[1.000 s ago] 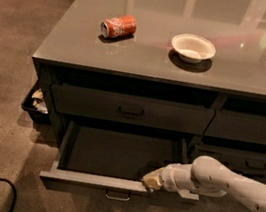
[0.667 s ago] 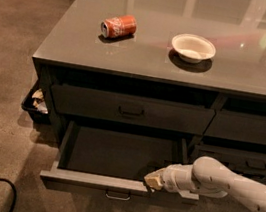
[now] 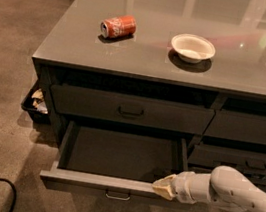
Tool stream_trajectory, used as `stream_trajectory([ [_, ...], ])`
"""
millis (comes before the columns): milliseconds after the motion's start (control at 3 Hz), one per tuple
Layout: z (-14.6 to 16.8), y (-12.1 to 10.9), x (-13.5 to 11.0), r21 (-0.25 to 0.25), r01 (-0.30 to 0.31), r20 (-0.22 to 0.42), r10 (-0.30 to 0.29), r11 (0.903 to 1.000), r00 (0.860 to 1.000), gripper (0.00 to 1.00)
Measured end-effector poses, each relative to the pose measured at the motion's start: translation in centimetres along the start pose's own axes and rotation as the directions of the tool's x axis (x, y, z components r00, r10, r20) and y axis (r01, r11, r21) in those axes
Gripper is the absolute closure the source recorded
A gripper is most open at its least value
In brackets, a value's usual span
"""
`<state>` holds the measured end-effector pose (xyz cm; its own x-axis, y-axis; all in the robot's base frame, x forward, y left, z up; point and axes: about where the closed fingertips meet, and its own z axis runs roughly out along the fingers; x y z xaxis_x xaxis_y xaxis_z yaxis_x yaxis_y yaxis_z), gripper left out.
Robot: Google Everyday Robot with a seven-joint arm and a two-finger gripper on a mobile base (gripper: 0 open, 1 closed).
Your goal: Open middle drawer
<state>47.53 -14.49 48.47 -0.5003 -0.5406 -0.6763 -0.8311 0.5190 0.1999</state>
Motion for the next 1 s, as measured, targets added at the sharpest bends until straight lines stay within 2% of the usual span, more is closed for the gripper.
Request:
stream_trajectory([
  [333,-1.2,0.0,-0.9,0.016,0.035,0.025,-0.035,0.9993,0.999,0.13],
  [667,-2.3,-0.8,-2.5,0.063,0.065,0.052,-0.068,0.9959,0.996,0.00],
  [1000,-0.8,-3.5,-3.3,0.106,0.038,0.055,-0.044,0.9937,0.998,0.00],
])
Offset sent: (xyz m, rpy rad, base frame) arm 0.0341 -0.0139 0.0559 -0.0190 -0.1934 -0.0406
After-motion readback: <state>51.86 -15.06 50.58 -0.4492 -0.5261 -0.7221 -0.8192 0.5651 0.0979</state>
